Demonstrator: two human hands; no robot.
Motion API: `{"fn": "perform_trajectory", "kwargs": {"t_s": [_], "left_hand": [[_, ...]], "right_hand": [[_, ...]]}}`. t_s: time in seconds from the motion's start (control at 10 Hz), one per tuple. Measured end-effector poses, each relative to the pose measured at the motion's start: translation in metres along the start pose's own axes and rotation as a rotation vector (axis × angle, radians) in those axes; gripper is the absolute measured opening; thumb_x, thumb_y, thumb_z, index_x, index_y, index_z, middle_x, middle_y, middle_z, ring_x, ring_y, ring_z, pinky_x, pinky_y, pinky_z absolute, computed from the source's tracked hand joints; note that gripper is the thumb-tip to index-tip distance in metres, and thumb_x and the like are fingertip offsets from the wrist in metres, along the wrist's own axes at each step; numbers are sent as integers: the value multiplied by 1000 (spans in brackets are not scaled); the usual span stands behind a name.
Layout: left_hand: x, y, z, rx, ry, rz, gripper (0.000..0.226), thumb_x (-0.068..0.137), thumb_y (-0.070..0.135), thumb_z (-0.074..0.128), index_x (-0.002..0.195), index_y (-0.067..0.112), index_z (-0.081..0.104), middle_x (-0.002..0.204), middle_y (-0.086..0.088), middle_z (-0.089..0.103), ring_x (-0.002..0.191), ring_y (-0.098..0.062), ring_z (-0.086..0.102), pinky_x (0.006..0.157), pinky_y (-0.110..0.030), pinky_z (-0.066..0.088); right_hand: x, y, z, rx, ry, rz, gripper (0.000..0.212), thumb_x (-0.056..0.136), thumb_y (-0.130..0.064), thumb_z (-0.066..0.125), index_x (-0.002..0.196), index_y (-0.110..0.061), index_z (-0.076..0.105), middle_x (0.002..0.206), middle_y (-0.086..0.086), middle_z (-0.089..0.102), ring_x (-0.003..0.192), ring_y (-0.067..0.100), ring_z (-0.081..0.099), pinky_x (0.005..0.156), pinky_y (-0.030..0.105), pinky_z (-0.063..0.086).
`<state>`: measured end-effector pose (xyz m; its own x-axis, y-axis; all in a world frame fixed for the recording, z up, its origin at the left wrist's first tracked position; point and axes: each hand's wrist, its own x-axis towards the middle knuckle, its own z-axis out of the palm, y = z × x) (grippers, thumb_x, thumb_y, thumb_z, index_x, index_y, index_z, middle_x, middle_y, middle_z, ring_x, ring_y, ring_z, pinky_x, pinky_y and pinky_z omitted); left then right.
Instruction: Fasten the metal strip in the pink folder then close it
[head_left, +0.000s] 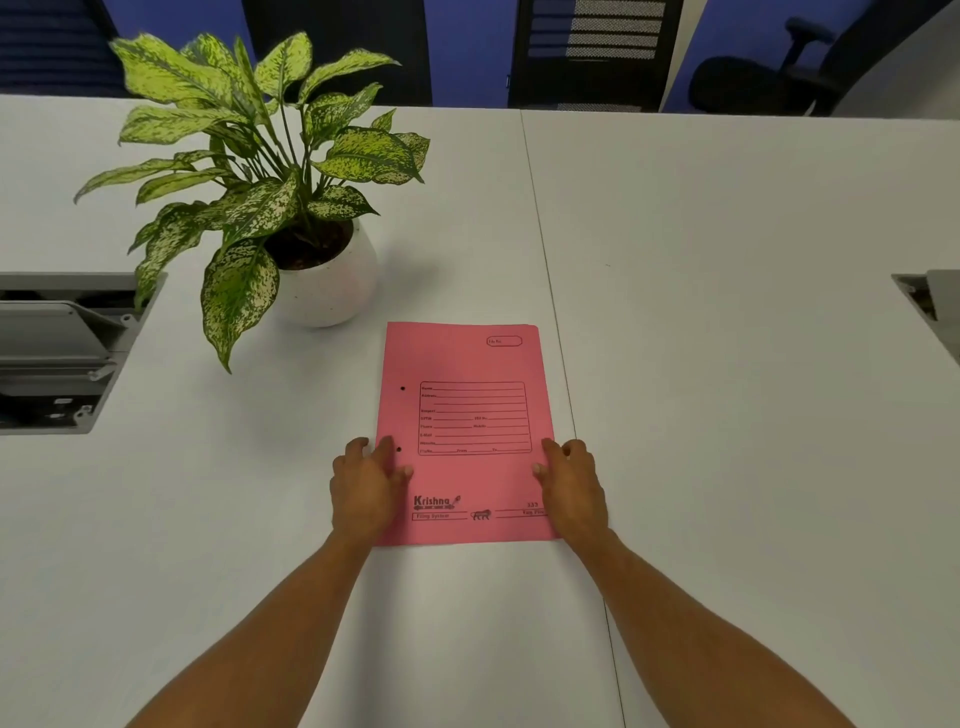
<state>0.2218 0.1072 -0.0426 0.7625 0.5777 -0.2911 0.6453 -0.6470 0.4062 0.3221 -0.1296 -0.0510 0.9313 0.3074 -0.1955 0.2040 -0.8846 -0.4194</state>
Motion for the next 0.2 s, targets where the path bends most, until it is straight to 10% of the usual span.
{"fn": "perform_trajectory", "kwargs": {"t_s": [0.2], "left_hand": [[-33,-9,2,27,114,68,56,89,43,56,136,15,46,146,-16,42,133,-38,36,106,-53,35]], "right_hand": [[-35,8,3,-157,124,-90,42,97,-33,47,133,-12,45,133,13,54,118,31,51,96,43,46]]}}
